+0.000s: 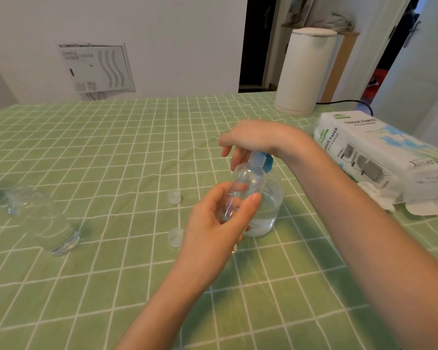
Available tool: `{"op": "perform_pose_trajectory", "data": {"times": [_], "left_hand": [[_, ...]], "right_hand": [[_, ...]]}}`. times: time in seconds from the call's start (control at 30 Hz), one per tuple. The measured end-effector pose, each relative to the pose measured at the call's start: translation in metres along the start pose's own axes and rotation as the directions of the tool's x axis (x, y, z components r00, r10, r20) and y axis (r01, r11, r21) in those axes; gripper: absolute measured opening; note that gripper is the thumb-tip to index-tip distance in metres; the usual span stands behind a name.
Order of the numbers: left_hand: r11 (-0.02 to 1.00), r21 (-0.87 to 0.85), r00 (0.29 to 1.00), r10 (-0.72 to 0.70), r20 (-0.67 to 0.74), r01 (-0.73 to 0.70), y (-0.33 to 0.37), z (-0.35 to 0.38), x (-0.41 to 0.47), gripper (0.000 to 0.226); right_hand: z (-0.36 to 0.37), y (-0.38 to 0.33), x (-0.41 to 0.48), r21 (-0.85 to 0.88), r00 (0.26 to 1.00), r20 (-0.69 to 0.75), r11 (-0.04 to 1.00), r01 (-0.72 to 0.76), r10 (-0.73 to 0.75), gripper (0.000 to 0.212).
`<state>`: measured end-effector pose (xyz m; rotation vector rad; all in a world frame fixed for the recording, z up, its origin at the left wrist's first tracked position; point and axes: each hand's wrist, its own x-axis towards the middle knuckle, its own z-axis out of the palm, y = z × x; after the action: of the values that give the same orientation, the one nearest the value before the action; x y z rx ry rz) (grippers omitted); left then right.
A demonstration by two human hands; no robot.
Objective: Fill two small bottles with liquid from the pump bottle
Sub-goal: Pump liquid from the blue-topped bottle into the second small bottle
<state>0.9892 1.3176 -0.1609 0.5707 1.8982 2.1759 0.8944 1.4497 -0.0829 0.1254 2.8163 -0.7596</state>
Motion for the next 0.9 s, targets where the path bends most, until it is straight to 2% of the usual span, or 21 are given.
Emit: {"op": "perform_pose_trajectory", "data": {"times": [0.23, 0.37, 0.9], "left_hand": [[1.0, 0.017, 1.0, 0.014, 0.001, -0.014, 0.001, 0.0, 0.0, 0.032], [1.0, 0.021, 1.0, 0.019, -0.001, -0.019, 0.003, 0.0, 0.003, 0.029], [0.999, 0.025, 1.0, 0.019, -0.017, -0.019, -0.002, 0.0, 0.001, 0.032]], "right_hand": [[-0.007, -0.005, -0.005, -0.07, 1.0, 0.016, 0.998, 0.005, -0.004, 0.03], [-0.013, -0.011, -0.004, -0.116, 1.0, 0.004, 0.993, 0.018, -0.017, 0.023], [-0.001, -0.001, -0.003, 0.013, 1.0, -0.001, 1.0, -0.011, 0.011, 0.028]]}}
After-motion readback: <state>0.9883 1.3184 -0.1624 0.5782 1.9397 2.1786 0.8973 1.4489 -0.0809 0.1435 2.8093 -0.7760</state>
